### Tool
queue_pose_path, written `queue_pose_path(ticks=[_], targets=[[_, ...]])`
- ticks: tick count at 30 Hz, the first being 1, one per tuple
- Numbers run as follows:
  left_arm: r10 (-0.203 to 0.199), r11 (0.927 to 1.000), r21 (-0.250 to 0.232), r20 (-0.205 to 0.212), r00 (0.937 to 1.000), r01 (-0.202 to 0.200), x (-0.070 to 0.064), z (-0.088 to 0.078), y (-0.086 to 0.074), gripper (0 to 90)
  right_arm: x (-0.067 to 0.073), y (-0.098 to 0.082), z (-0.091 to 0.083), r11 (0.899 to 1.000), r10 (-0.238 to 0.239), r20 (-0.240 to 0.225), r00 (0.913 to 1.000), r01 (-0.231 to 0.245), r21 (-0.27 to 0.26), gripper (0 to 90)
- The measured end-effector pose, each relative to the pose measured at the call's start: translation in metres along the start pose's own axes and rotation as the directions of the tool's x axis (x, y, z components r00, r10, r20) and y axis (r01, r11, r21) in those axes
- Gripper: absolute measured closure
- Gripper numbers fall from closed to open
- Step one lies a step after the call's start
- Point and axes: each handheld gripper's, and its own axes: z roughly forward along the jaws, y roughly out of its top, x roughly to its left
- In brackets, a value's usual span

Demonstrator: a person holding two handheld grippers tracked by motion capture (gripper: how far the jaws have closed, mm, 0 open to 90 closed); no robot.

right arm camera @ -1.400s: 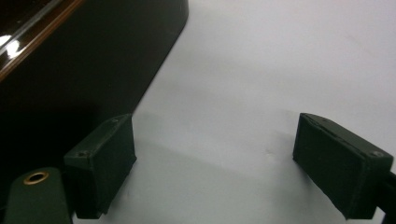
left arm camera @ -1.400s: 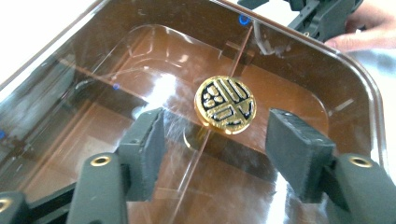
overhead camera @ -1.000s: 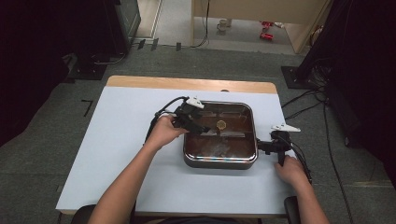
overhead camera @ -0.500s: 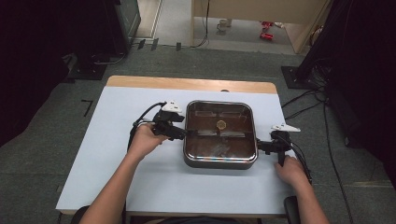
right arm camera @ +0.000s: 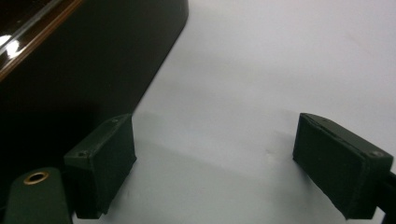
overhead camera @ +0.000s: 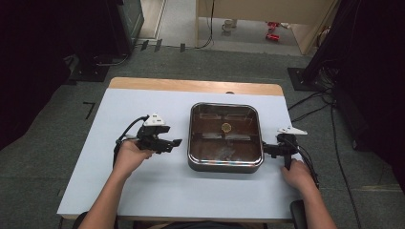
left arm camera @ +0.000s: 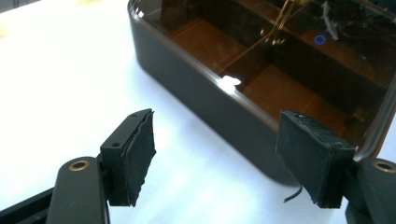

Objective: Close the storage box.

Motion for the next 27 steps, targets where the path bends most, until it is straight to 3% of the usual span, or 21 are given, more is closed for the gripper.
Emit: queue_pose_path(ticks=[4,10,19,23,25,27], targets=[[-0.013,0.9999,-0.001,-0.015,0.9998,0.013,-0.001,-0.001,-0.015,27.9,0.000,0.000,0.000,1.000,-0.001,0.000,1.0000,0.001,0.000,12.7],[-0.002,1.0000,-0.003,-0.058,0.9983,0.002,-0.003,0.001,-0.034,25.5,0.000,0.000,0.000,1.000,0.000,-0.001,1.0000,0.000,-0.002,12.7],[-0.027,0.9981,0.051,-0.136,0.9904,0.034,-0.002,0.011,-0.058,24.7,0.000,0.000,0.000,1.000,0.000,-0.001,1.0000,0.000,-0.002,12.7],[-0.033,0.9926,0.110,-0.162,0.9863,0.051,0.001,0.017,-0.066,24.7,0.000,0.000,0.000,1.000,0.001,0.000,1.0000,-0.001,-0.001,12.8],[-0.056,0.9901,0.118,-0.170,0.9839,0.076,0.004,0.019,-0.069,24.6,0.000,0.000,0.000,1.000,0.000,0.001,1.0000,0.000,-0.001,12.9],[-0.044,0.9917,0.112,-0.168,0.9848,0.064,0.003,0.020,-0.070,23.1,0.000,0.000,0.000,1.000,0.000,0.002,1.0000,0.000,-0.001,12.9]])
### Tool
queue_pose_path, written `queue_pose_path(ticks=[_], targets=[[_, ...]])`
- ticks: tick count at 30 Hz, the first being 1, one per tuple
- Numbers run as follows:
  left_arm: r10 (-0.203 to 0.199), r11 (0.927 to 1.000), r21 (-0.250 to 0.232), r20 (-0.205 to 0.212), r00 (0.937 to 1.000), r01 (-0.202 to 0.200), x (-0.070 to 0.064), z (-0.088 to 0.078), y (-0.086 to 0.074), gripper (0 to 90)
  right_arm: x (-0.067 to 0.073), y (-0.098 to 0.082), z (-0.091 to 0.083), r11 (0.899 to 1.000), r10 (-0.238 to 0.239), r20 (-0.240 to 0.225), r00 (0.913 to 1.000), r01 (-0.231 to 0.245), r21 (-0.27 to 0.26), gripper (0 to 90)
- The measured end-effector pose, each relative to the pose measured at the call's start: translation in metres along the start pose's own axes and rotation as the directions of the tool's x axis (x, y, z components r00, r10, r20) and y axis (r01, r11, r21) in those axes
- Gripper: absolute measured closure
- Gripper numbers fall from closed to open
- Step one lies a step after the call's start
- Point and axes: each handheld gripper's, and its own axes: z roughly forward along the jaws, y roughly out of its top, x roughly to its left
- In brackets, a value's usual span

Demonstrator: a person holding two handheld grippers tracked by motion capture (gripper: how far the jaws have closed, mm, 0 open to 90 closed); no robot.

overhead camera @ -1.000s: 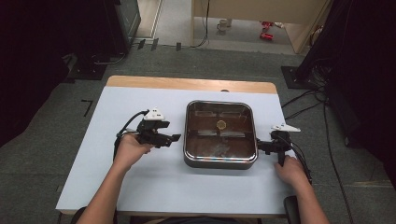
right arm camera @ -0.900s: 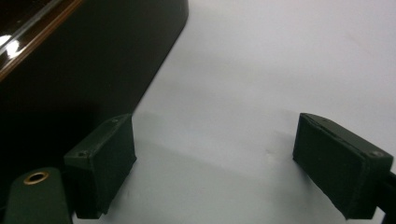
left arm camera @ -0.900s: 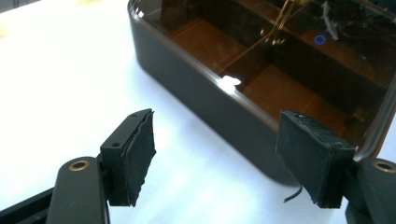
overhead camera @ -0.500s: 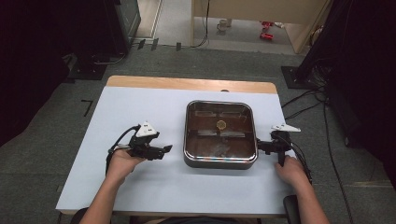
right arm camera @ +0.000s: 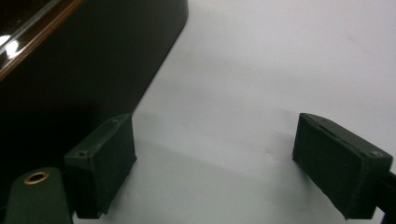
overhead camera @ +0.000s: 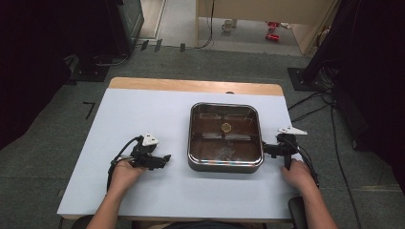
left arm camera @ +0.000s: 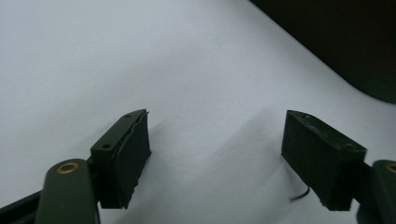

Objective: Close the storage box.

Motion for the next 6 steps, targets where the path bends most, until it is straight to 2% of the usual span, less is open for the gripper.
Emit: queue_pose_path(ticks=[6], targets=[[0.044,0.9990,-0.008,0.000,0.9990,-0.044,-0.0016,0.0009,-0.0031,21.0,0.0005,0.0000,0.0000,1.000,-0.002,0.006,1.0000,0.002,0.001,13.5]])
